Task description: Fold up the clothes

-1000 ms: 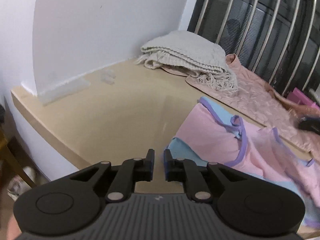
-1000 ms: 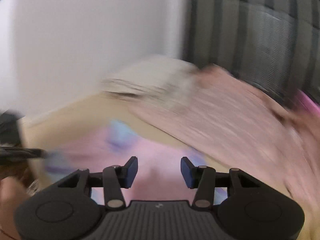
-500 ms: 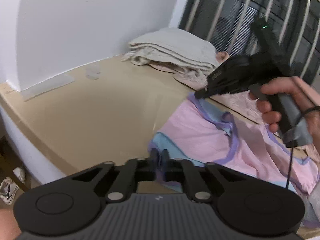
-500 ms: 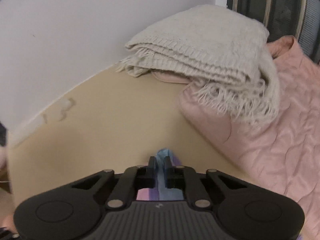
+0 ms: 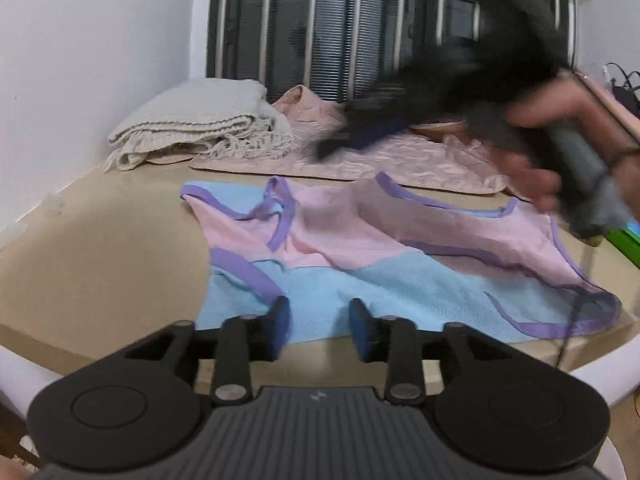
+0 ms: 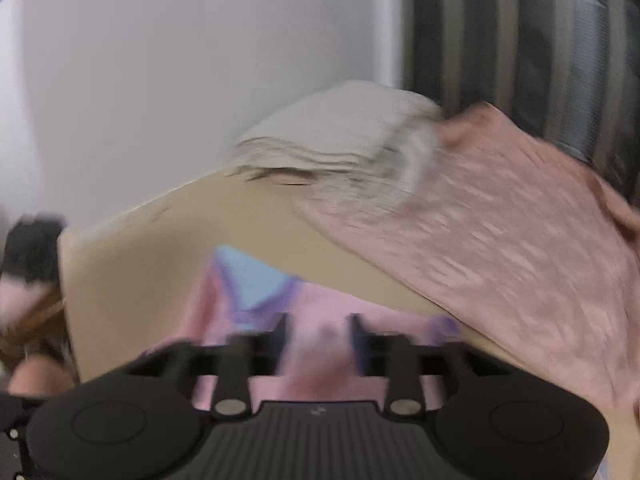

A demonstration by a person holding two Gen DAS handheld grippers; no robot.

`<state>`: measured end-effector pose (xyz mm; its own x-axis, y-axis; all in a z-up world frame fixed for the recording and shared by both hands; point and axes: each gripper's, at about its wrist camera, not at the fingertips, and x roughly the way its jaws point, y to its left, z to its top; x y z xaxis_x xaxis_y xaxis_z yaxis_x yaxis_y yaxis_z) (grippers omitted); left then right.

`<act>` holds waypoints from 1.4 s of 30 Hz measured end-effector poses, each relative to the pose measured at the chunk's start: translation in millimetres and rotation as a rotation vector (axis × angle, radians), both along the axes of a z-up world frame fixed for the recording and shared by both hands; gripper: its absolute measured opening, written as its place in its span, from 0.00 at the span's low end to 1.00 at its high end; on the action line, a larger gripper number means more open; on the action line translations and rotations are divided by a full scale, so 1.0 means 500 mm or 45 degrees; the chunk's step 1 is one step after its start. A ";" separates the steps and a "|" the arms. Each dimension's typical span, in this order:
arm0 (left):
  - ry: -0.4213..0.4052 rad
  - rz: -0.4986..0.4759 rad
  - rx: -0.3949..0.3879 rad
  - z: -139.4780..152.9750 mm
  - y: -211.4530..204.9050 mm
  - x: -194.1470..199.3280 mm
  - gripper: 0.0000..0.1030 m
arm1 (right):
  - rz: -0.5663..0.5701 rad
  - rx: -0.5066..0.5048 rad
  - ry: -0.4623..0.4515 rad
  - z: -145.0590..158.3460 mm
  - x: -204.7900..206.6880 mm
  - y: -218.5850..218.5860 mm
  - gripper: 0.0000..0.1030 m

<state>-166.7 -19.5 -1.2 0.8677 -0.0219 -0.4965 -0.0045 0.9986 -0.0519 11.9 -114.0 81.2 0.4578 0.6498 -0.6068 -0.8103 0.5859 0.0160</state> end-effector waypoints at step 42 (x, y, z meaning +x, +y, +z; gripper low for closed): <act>0.148 0.148 -0.530 0.041 0.175 0.114 0.02 | -0.178 0.080 0.199 -0.101 0.090 -0.080 0.04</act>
<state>-109.8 67.9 19.4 0.8153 -0.1460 -0.5603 -0.1452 0.8852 -0.4419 57.0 -153.8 30.5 0.4499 0.6254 -0.6376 -0.7057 0.6865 0.1754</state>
